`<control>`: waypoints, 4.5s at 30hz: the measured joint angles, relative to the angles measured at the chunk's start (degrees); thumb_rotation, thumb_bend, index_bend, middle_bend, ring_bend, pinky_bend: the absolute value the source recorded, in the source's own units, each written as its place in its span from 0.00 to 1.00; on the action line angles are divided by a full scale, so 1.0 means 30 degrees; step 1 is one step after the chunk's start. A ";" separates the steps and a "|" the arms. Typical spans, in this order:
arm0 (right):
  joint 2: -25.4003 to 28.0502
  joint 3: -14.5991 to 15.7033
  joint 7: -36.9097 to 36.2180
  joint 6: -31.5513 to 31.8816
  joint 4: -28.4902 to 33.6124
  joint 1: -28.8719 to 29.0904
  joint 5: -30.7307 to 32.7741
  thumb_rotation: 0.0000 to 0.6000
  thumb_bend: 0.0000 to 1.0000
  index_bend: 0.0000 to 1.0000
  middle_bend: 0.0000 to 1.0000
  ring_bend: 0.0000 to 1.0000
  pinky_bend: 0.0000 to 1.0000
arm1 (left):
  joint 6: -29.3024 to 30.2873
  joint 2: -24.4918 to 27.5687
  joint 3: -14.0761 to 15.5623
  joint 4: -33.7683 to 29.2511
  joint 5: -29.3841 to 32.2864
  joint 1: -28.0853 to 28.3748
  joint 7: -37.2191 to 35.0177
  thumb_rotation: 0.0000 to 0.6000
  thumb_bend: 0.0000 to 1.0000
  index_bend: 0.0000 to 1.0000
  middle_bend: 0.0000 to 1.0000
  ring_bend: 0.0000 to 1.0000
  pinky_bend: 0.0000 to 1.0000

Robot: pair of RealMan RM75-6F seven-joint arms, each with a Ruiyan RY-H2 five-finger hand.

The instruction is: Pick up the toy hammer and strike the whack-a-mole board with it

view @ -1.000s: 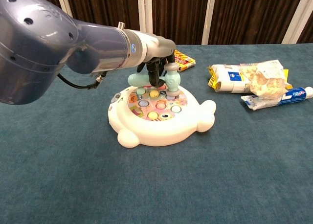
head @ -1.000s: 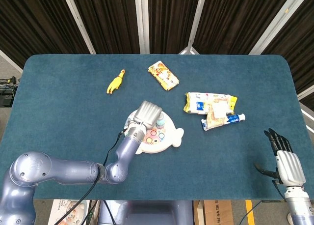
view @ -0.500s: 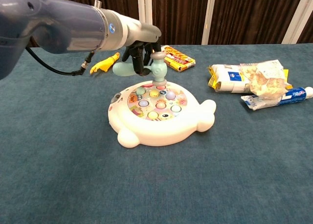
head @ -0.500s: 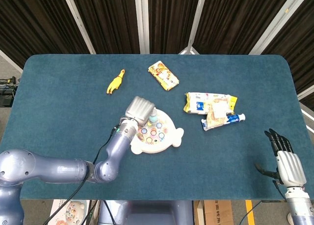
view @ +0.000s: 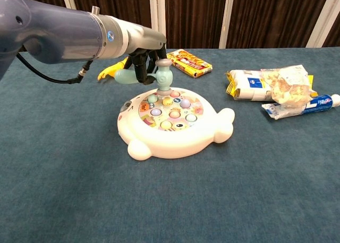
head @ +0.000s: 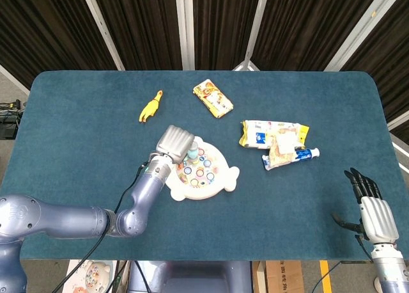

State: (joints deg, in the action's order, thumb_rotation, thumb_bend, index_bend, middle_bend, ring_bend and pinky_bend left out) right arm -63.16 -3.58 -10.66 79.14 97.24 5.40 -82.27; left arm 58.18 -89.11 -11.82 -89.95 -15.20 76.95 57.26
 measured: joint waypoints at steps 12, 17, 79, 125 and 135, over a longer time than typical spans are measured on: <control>0.0071 0.0021 -0.0185 -0.0058 -0.0006 0.0000 -0.0025 1.00 0.23 0.00 0.00 0.00 0.00 | 0.0014 -0.0745 0.0300 0.0548 -0.0088 0.0280 0.0216 1.00 0.74 0.65 0.57 0.44 0.56; 0.0113 0.0066 -0.0292 -0.0106 0.0118 -0.0009 -0.0054 1.00 0.23 0.00 0.00 0.00 0.00 | -0.0105 -0.1043 0.0447 0.0880 0.0079 0.0257 0.0188 1.00 0.74 0.65 0.57 0.44 0.56; -0.0021 0.0316 0.0693 0.0294 -0.0009 -0.0158 -0.0600 1.00 0.23 0.00 0.00 0.00 0.00 | 0.3540 0.4611 0.6361 -0.0669 -1.5042 -1.0339 -0.9629 1.00 0.74 0.64 0.57 0.44 0.56; -0.0065 0.0388 0.0918 0.0541 0.0149 -0.0207 -0.0900 1.00 0.23 0.00 0.00 0.00 0.00 | 0.1770 0.0856 0.4766 0.5711 -1.8610 -1.4368 -1.1954 1.00 0.47 0.50 0.48 0.35 0.48; -0.0059 0.0402 0.0948 0.0609 0.0234 -0.0225 -0.0963 1.00 0.23 0.00 0.00 0.00 0.00 | 0.1599 0.1260 0.4482 0.5312 -1.8686 -1.4605 -1.1548 1.00 0.31 0.47 0.46 0.34 0.45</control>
State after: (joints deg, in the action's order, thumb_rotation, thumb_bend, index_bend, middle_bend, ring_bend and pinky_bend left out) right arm -63.34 -2.38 -7.82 80.97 97.95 4.73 -85.16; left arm 62.98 -85.33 1.63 -74.02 -71.25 33.14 22.61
